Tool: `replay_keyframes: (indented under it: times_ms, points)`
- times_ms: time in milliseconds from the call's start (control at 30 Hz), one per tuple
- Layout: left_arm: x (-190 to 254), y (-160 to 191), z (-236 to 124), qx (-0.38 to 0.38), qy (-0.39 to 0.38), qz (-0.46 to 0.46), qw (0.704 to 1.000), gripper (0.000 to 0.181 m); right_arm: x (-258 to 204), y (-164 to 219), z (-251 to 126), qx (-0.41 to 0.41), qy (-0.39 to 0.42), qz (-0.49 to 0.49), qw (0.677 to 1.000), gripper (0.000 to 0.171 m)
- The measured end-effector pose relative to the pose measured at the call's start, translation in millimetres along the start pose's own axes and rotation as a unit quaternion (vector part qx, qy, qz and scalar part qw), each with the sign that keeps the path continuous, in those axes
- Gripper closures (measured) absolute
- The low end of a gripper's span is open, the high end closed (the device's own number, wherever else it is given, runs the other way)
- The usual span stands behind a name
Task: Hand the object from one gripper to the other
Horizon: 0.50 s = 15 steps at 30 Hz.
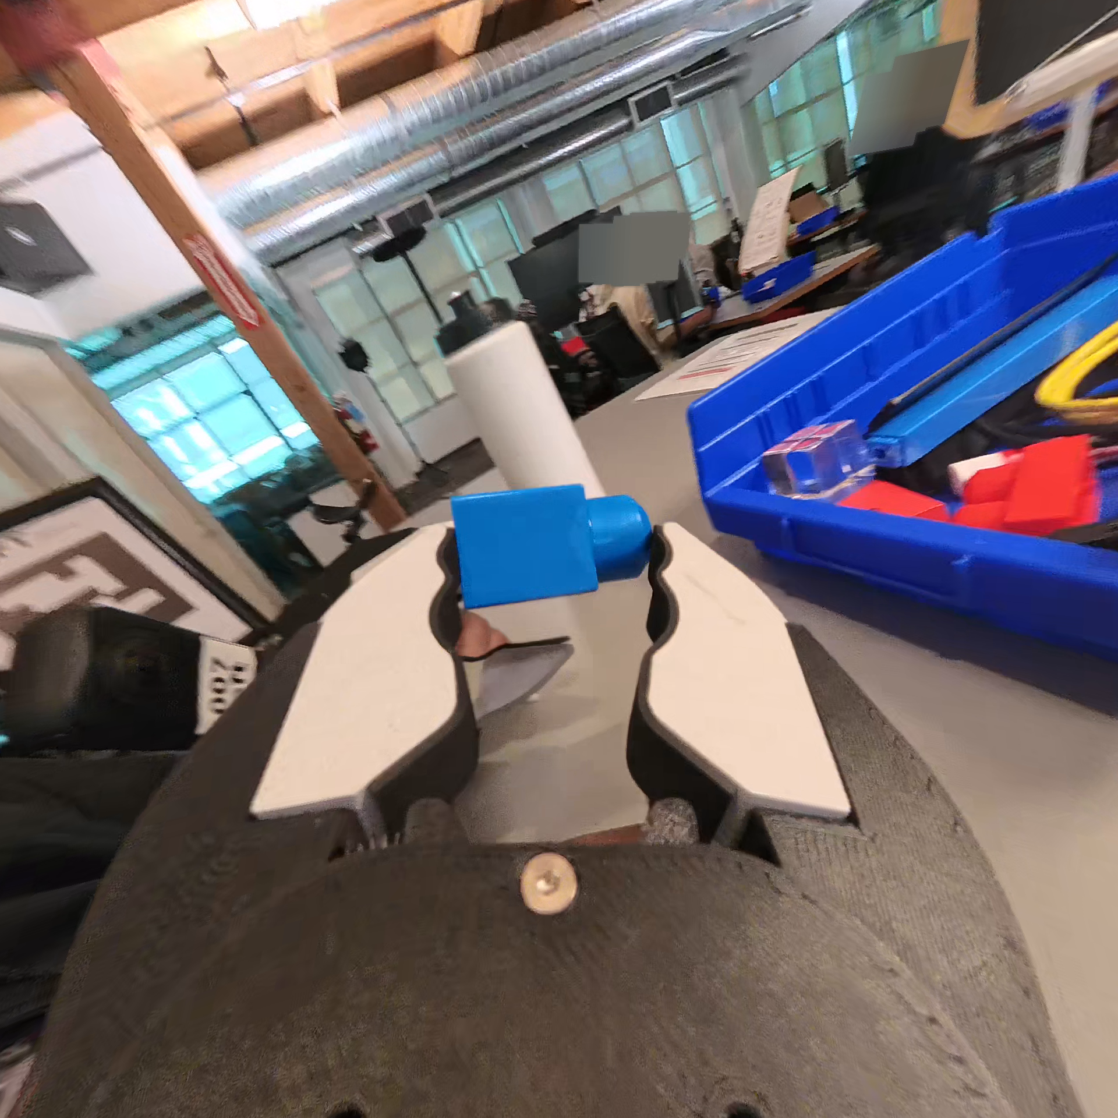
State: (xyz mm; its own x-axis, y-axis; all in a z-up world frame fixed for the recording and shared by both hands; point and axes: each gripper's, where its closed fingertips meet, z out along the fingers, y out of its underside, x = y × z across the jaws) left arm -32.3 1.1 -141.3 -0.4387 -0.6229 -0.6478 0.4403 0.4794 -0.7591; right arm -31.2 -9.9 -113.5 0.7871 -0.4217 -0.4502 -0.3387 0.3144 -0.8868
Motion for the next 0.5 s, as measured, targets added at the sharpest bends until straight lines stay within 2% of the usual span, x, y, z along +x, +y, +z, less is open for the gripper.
replay_keyframes:
  times_ms: [167, 367, 433, 500]
  points:
    - [2.8, -12.9, -4.1, 0.042, 0.011, -0.011, 0.999, 0.125, -8.3, 2.2, 1.2, -0.001, -0.086, 0.135, 0.987, 0.111]
    - [2.2, -21.2, -7.5, 0.066, 0.009, -0.010, 0.998, 0.122, -27.2, 15.6, 5.2, -0.045, -0.145, 0.165, 0.975, 0.111]
    - [3.1, -21.9, -8.1, 0.069, 0.012, -0.009, 0.998, 0.127, -36.4, 22.4, 6.4, -0.067, -0.166, 0.166, 0.970, 0.111]
    - [-0.5, -22.7, -9.7, 0.072, 0.000, -0.006, 0.997, 0.139, -41.1, 27.2, 7.2, -0.082, -0.174, 0.159, 0.968, 0.110]
